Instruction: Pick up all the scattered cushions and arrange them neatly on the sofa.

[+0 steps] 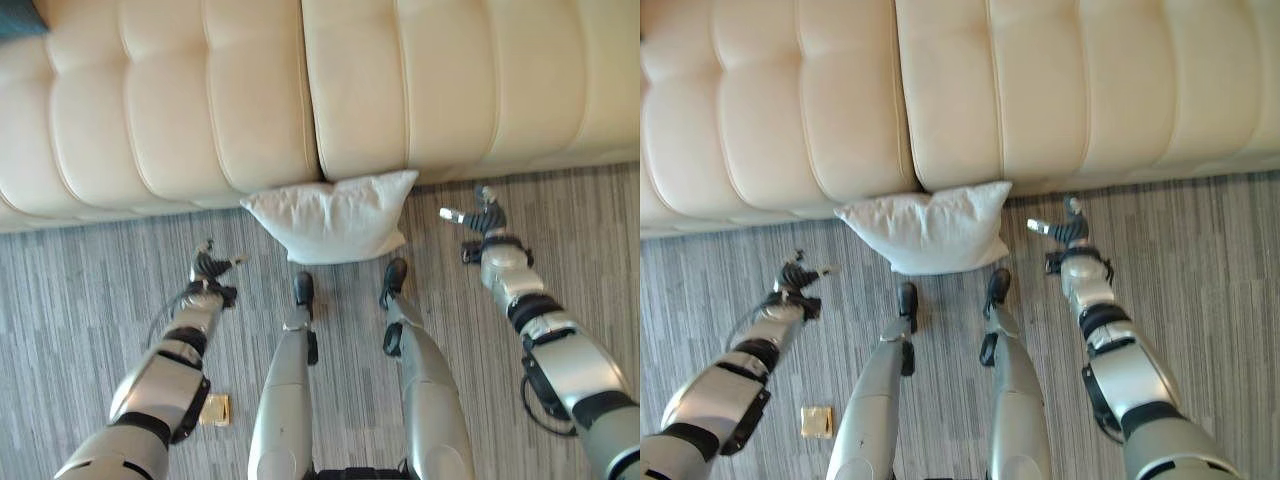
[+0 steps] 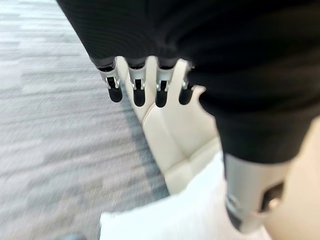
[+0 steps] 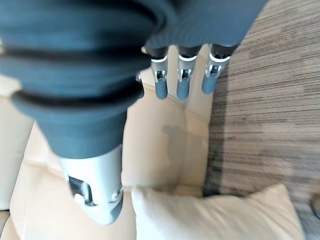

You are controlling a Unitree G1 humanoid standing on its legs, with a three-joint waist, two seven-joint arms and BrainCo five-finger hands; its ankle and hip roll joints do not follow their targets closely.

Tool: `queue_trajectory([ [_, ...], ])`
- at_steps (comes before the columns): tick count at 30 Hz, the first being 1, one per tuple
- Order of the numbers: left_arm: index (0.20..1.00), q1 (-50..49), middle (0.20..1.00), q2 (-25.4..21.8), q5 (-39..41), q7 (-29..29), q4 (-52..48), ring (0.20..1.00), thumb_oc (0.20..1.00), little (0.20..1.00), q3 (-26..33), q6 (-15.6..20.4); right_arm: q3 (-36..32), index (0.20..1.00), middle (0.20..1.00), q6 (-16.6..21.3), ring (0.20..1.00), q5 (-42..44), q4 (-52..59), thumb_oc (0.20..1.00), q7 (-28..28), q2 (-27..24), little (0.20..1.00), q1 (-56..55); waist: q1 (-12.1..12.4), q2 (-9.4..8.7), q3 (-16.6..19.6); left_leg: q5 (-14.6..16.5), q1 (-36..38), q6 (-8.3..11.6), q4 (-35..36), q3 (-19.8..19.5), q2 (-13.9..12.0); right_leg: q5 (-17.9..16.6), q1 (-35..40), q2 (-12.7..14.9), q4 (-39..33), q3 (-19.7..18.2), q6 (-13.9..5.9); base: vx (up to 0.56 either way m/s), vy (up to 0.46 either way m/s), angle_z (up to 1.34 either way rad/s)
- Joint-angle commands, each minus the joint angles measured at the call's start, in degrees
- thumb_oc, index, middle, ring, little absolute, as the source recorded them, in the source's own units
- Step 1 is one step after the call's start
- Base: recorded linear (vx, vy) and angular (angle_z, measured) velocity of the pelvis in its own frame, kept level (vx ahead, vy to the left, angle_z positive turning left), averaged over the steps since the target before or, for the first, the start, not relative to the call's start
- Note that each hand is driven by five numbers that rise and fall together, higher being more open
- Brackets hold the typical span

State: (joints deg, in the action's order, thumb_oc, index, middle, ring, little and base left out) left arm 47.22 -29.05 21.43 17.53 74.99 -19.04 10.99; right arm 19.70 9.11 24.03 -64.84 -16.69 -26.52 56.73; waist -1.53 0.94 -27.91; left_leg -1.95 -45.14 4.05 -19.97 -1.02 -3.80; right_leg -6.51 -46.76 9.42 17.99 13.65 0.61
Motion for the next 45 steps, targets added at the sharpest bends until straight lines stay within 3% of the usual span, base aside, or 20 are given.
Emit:
queue_trajectory([
  [1,1.0,-2.4,1.0,-2.2,2.3,3.0,3.7,1.0,1.0,1.0,0.1,0.9,1.1,1.0,1.0,2.5,1.0,3.3,0.4,1.0,-2.5,1.2,1.0,-4.2,-0.1,-0.63,6.8,5.2,-3.0,-1.24,-4.8,3.3,1.9,12.1,-2.3,2.5,10.7,-5.9,-3.99,0.02,0.052,0.04],
  [5,1.0,1.6,1.0,-2.3,3.9,1.8,3.3,1.0,1.0,1.0,-2.0,1.2,4.1,1.0,1.0,2.9,1.0,3.3,2.0,1.0,-3.4,1.8,1.0,-0.9,-1.0,-1.39,6.5,7.0,-10.5,-1.46,-10.2,3.4,2.0,13.5,-9.9,2.5,15.9,-7.4,-3.08,0.05,0.061,0.1],
  [11,1.0,6.1,1.0,1.9,6.9,2.6,1.4,1.0,1.0,1.0,-4.0,2.7,4.9,1.0,1.0,4.6,1.0,6.4,2.2,1.0,-5.0,5.9,1.0,0.4,-1.4,-2.0,7.1,8.1,-18.7,-1.92,-14.4,3.3,2.8,14.4,-18.2,2.3,19.7,-8.8,-2.61,0.03,0.025,-0.02],
  [15,1.0,12.1,1.0,5.7,6.9,5.7,-3.1,1.0,1.0,1.0,-7.1,5.0,7.2,1.0,1.0,8.5,1.0,8.5,9.0,1.0,-6.7,9.2,1.0,2.5,-2.2,-1.99,8.6,9.0,-29.2,-2.44,-21.0,3.0,3.3,15.1,-28.5,2.0,25.5,-10.3,-2.46,0.04,-0.007,-0.06],
  [18,1.0,13.4,1.0,6.8,6.4,6.8,-3.7,1.0,1.0,1.0,-8.0,5.2,7.7,1.0,1.0,9.1,1.0,8.2,9.8,1.0,-7.4,9.9,1.0,3.1,-2.2,-2.05,8.3,9.6,-29.8,-2.34,-22.1,2.7,3.4,15.6,-29.3,1.8,26.5,-10.5,-2.52,0.06,-0.018,-0.07],
  [19,1.0,21.1,1.0,11.8,2.9,10.7,-8.4,1.0,1.0,1.0,-12.2,7.3,9.5,1.0,1.0,11.3,1.0,7.7,12.2,1.0,-8.3,10.7,1.0,9.1,-2.2,-1.69,9.9,10.2,-39.0,-2.86,-28.3,2.4,4.2,16.5,-38.9,2.1,33.3,-11.5,-2.16,0.1,-0.007,0.06],
  [20,1.0,21.8,1.0,12.5,3.4,10.4,-9.0,1.0,1.0,1.0,-12.3,7.6,9.6,0.73,0.73,11.4,0.73,8.4,12.4,0.73,-7.7,10.9,0.73,9.7,-2.1,-1.67,10.2,10.3,-40.1,-2.92,-29.1,2.4,4.2,16.7,-40.0,2.3,34.2,-11.7,-2.09,0.13,-0.009,0.31],
  [21,0.545,22.7,0.545,14.6,6.6,8.5,-11.3,0.545,0.545,0.545,-12.7,9.0,9.8,0.2,0.2,11.6,0.2,8.4,13.3,0.2,-7.1,11.0,0.2,11.1,-2.0,-1.66,10.1,10.8,-41.0,-2.82,-30.4,2.3,4.7,17.4,-41.0,2.2,35.9,-12.0,-2.15,0.05,0.001,0.26],
  [22,0.2,22.4,0.2,16.2,8.0,7.8,-12.8,0.2,0.2,0.2,-12.2,9.6,9.2,0.2,0.2,12.2,0.2,9.6,13.6,0.2,-6.3,11.4,0.2,11.0,-1.9,-1.63,10.1,10.5,-41.7,-2.92,-31.0,2.3,4.9,17.2,-41.8,2.2,36.3,-12.1,-2.06,0.04,-0.004,0.2],
  [23,0.2,22.0,0.2,17.3,9.0,7.3,-14.2,0.2,0.2,0.2,-11.7,10.3,8.5,0.2,0.2,12.5,0.2,10.3,13.8,0.2,-5.9,11.4,0.2,10.7,-1.8,-1.58,10.2,10.5,-41.9,-2.92,-31.0,2.4,5.0,17.2,-42.0,2.2,36.5,-12.1,-2.06,0.0,0.0,0.04],
  [26,0.2,16.7,0.2,21.4,13.5,3.9,-24.3,0.2,0.2,0.2,-11.5,12.6,5.7,0.2,0.2,14.7,0.2,12.9,19.1,0.2,-4.6,12.7,0.2,6.9,-1.7,-1.47,10.6,10.2,-39.9,-2.79,-29.4,2.4,5.4,17.1,-40.3,1.5,35.1,-12.1,-2.13,0.0,0.0,0.0],
  [30,0.2,12.2,0.2,23.7,14.4,3.6,-29.1,0.2,0.2,0.2,-10.8,13.5,3.3,0.2,0.2,16.2,0.2,13.5,23.0,0.2,-4.1,14.2,0.2,2.3,-1.7,-1.25,11.7,9.2,-37.0,-2.72,-25.8,2.2,5.4,16.3,-37.7,1.1,32.2,-11.9,-2.32,-0.05,0.001,-0.01],
  [35,0.2,4.7,0.2,25.8,19.2,0.5,-36.0,0.2,0.2,0.2,-8.9,14.1,0.8,0.2,0.2,16.8,0.2,14.5,29.6,0.2,-2.1,15.8,0.2,-5.4,-1.6,-1.17,12.6,7.0,-25.4,-2.58,-15.3,1.3,4.8,14.4,-26.7,0.5,23.1,-10.7,-3.1,-0.1,-0.005,-0.08],
  [37,0.2,0.7,0.2,25.3,19.8,-0.2,-40.7,0.2,0.2,0.2,-8.7,14.1,0.4,0.2,0.2,16.5,0.2,14.2,33.7,0.2,-1.5,15.7,0.2,-9.4,-1.5,-1.23,12.2,6.4,-20.1,-2.6,-11.7,0.9,4.5,13.4,-21.2,0.7,19.5,-10.2,-3.48,-0.09,0.005,0.04],
  [38,0.2,-5.2,0.2,22.4,18.0,-1.3,-47.3,0.2,0.2,0.2,-9.0,13.2,0.6,0.2,0.2,15.1,0.2,12.2,38.6,0.2,-0.1,14.3,0.2,-15.8,-1.3,-1.38,12.0,5.3,-11.6,-2.42,-6.1,0.9,4.3,12.2,-12.6,0.7,13.5,-9.3,-4.18,-0.06,0.015,-0.02],
  [42,0.2,-12.3,0.2,19.2,16.1,-2.7,-52.7,0.2,0.2,0.2,-9.2,12.1,0.9,0.2,0.2,13.3,0.2,9.8,43.9,0.2,1.7,12.6,0.2,-23.4,-1.2,-1.71,11.9,4.2,-1.7,-2.38,-0.8,0.8,4.2,11.0,-2.2,0.4,7.2,-8.0,-4.82,0.01,0.023,-0.04],
  [43,0.2,-17.2,0.2,17.3,14.4,-3.5,-55.3,0.2,0.2,0.2,-9.6,11.3,0.8,0.2,0.2,12.2,0.2,8.5,46.6,0.2,3.1,11.7,0.2,-28.7,-1.0,-1.8,11.8,3.6,5.7,-2.55,3.2,0.9,4.0,10.0,5.7,0.4,2.6,-7.2,-5.27,0.08,0.029,-0.04],
  [45,0.2,-20.1,0.2,16.6,13.0,-4.0,-55.8,0.2,0.2,0.2,-9.0,10.9,0.5,0.2,0.2,11.6,0.2,6.1,48.2,0.2,3.4,10.9,0.2,-31.6,-1.0,-1.93,11.9,3.3,9.3,-2.4,5.2,1.0,3.7,9.7,9.5,0.5,0.7,-6.6,-5.55,0.11,0.022,-0.02],
])
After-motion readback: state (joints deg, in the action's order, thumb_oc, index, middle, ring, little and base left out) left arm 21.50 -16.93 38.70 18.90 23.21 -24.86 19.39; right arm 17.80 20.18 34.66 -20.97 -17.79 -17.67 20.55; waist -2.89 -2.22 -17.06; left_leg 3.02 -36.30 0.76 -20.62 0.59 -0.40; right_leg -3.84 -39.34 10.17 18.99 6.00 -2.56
